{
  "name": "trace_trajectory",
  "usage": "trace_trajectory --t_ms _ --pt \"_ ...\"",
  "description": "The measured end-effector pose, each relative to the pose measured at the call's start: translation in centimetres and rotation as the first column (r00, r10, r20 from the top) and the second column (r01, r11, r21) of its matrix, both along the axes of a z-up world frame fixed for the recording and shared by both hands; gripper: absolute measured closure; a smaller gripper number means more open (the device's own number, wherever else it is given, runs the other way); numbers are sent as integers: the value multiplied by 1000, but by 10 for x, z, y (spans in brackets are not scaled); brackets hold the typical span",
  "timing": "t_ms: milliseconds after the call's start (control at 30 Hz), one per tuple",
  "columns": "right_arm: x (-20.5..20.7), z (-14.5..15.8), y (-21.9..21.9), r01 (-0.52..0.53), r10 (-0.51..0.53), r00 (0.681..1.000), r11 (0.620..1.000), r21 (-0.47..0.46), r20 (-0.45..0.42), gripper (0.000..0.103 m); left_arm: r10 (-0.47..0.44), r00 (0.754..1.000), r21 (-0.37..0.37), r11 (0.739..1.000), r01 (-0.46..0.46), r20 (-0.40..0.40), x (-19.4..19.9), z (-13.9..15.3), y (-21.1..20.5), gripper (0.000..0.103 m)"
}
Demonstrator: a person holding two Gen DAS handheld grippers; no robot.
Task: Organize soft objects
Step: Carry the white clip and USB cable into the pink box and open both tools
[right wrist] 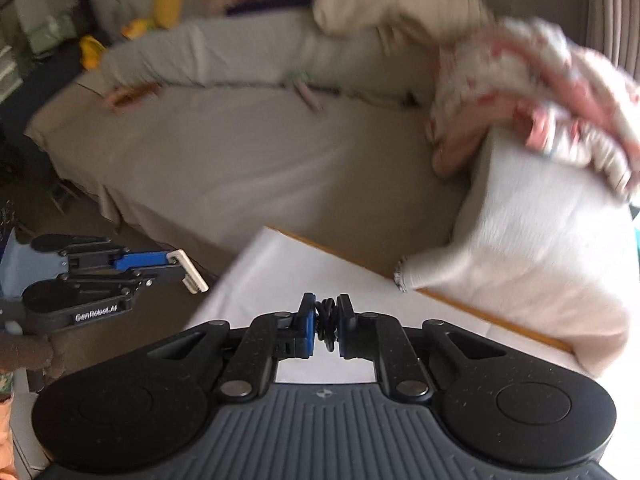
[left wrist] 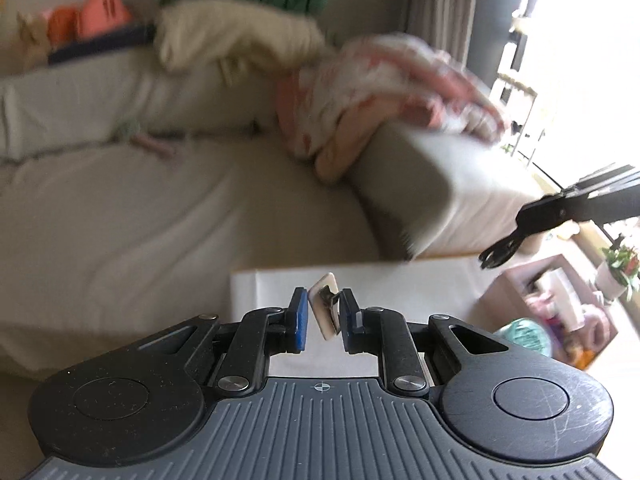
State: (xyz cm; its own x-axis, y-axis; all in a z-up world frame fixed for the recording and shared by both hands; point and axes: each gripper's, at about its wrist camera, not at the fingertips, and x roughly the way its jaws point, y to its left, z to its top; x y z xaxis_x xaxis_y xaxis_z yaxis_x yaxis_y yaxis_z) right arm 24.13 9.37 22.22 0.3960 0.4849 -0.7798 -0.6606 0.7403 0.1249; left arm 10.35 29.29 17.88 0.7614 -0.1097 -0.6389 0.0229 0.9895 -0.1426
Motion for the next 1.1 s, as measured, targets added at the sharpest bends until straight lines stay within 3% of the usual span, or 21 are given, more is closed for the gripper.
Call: trace_trajectory --t_ms 300,533,667,767,867,967,1100 --pt "-76 57 -67 -16 10 990 999 39 143 93 -103 987 92 992 92 127 -71 83 -65 83" --pt "-105 63 -141 53 -56 978 998 23 199 92 -253 954 54 967 248 159 -67 96 -142 83" --pt "-91 43 -182 139 -139 977 990 13 159 92 -367 920 0 929 370 139 -23 74 -196 83" --pt "-64 19 -207 218 -219 970 976 24 104 92 -414 903 -84 902 424 111 17 43 -226 83" --pt "-25 -16 -226 280 -281 960 959 36 12 92 -425 903 -196 882 430 68 61 -3 -245 83" --pt "17 -66 -236 333 -328 938 943 26 -107 92 -394 919 -231 892 389 29 91 -50 -255 82" --pt "56 -131 -250 405 -386 894 913 42 -228 91 -411 911 -287 878 383 -43 111 -89 -254 82"
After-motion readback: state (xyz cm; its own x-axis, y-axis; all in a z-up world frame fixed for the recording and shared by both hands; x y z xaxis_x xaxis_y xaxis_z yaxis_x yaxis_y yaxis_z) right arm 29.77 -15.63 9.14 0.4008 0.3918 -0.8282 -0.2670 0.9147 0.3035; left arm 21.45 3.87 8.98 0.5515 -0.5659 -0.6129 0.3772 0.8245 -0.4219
